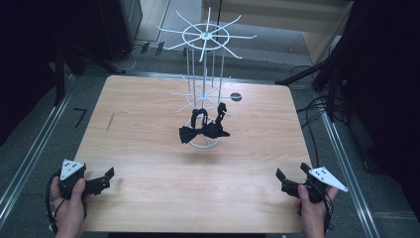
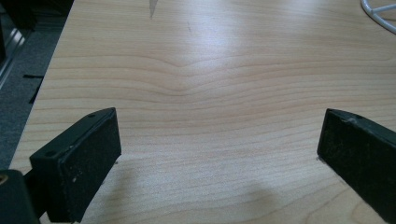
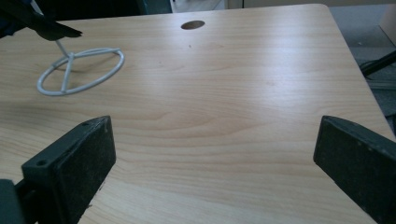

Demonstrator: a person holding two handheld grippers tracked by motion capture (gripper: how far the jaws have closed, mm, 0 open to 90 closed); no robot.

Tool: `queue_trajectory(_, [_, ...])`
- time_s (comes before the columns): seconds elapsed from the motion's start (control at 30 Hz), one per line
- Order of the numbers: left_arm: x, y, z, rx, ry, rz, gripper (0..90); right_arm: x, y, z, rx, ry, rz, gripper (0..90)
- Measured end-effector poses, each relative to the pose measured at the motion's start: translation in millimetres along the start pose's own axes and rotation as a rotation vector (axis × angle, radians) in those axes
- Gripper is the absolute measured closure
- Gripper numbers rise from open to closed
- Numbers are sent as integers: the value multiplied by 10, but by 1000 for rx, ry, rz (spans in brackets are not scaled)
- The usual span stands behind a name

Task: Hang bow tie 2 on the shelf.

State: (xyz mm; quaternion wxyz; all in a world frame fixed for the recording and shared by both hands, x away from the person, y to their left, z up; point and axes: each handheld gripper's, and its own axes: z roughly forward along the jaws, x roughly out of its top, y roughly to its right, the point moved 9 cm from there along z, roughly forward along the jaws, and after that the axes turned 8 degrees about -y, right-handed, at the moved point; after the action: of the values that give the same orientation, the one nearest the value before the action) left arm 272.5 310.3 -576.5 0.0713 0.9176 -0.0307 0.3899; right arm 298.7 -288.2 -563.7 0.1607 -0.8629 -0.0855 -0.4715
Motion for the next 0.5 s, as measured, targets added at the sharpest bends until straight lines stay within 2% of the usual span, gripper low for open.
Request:
queue_trajectory(0.2, [0, 0, -2, 1, 1, -1, 0, -90, 135, -42, -16, -18, 31, 0])
queue_trajectory(0.5, [0, -1, -2, 1, 0, -1, 0, -227, 240, -133, -30, -53, 11, 0])
